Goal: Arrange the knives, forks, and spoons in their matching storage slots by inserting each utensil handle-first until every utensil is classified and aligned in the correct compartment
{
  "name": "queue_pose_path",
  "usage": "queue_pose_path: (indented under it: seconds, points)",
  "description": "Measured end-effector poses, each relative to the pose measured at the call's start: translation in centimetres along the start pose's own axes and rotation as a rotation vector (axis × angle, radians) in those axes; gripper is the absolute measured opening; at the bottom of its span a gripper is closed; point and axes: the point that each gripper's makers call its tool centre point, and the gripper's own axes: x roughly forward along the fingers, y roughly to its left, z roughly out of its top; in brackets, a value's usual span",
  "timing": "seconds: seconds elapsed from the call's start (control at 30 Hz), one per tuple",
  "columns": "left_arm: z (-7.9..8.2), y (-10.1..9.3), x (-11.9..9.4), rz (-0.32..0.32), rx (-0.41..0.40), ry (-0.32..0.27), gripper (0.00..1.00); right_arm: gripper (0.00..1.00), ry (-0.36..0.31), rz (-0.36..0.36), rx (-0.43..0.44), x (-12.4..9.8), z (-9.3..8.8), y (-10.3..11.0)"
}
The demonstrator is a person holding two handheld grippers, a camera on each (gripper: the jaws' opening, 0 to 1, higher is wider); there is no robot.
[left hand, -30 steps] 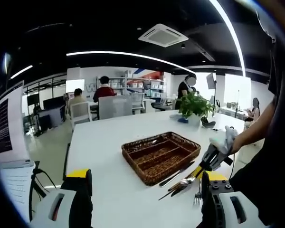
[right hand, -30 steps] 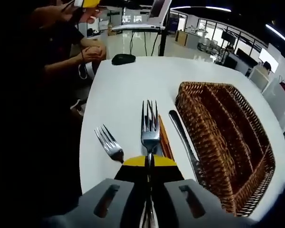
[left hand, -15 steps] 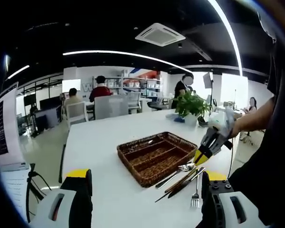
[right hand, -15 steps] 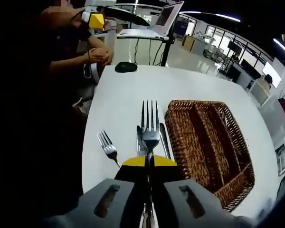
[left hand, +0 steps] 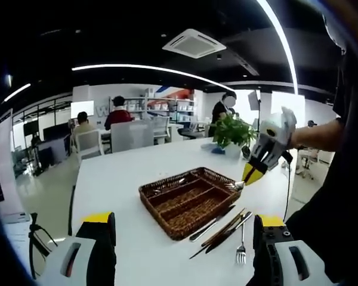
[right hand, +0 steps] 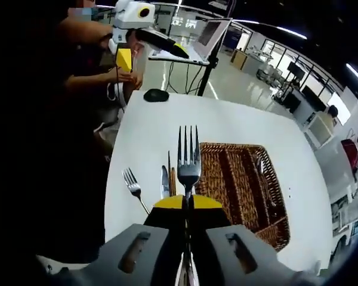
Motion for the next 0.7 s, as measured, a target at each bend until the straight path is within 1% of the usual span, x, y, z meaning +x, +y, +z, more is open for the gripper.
queue_pose_path:
  seconds: [0.07,0.1,0.17,0.23,0.27,0.4,0.7]
  points:
    - [0.0,-0.2,0.0,-0.012,0.002,0.006,1.0,0.0,0.004,0.0,-0.006,-0.5,0.3,-0.2]
    - [0.0,-0.4,0.0,-0.031,0.002,0.012,1.0,0.0,0.006,0.002,-0.002,-0.8,0.5,-0.4]
    - [0.1,-0.5,0.0,-0.034,0.007,0.019,1.0,0.0,0.007,0.009,0.019,-1.2,0.8,-0.6]
    - [0.1,-0.5,0.0,-0.038,0.011,0.023,1.0,0.0,-0.012,0.006,0.029,-1.8,1.3,-0.9]
    - [0.2,-0.5,0.1,-0.039,0.011,0.023,1.0,0.0,-0.012,0.003,0.025,-2.1,1.5,-1.0]
    - [0.3,-0.5,0.3,-0.038,0.015,0.022,1.0,0.0,-0.006,-0.007,0.001,-2.7,1.6,-1.4]
    - [0.1,-1.0,1.0,-0.054,0.018,0.032,1.0,0.0,0.02,-0.001,-0.025,-2.5,1.1,-1.4]
